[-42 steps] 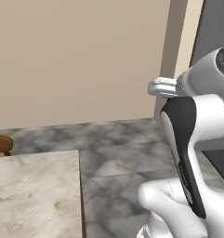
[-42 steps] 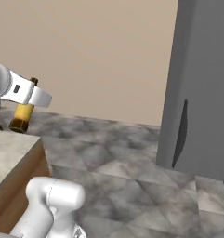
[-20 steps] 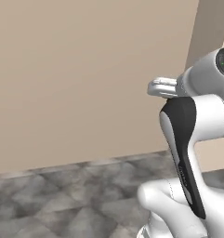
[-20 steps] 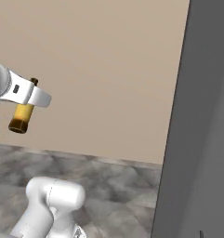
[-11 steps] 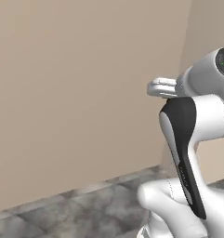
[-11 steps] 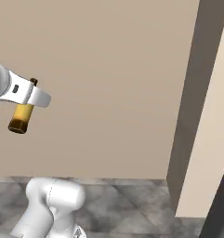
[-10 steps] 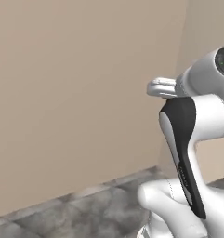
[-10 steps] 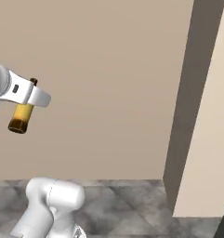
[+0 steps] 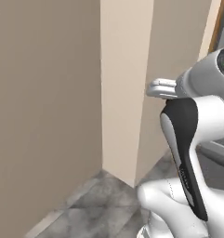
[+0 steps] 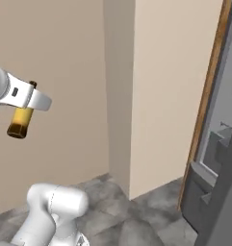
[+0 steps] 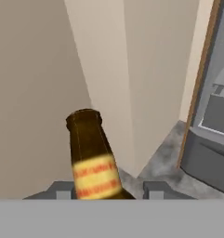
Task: Place the beer on the top shelf of the fridge to keep it out of children's reach, and place the pear and orange on lower shelves for easy access.
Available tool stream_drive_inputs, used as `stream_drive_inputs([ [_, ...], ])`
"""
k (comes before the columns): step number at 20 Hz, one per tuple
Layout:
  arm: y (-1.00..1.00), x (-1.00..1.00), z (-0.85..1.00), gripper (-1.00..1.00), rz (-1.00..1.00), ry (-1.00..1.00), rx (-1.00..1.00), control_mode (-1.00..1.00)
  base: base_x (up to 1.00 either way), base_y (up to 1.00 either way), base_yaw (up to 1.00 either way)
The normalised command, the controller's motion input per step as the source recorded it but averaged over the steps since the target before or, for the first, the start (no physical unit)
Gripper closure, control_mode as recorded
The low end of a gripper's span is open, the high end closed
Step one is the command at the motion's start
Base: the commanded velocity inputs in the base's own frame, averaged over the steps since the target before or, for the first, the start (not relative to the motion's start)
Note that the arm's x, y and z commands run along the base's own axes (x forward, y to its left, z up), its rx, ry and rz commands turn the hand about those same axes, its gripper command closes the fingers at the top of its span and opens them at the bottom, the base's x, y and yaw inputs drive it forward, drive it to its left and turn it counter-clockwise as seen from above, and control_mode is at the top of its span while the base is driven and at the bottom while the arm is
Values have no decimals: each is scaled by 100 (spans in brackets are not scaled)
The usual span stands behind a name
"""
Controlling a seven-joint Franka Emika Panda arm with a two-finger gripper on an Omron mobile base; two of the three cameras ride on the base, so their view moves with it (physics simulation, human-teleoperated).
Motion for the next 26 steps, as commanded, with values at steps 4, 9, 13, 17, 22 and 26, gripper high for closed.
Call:
stream_drive_inputs([
  [4, 0, 0, 0, 100, 0, 0, 0, 100, 0, 0, -86],
  [9, 0, 0, 0, 100, 0, 0, 0, 100, 10, 0, -80],
  [13, 0, 0, 0, 100, 0, 0, 0, 100, 36, 7, -71],
  [17, 0, 0, 0, 100, 0, 0, 0, 100, 62, 33, -41],
  [22, 0, 0, 0, 100, 0, 0, 0, 100, 79, 1, -22],
  [26, 0, 0, 0, 100, 0, 0, 0, 100, 84, -8, -14],
])
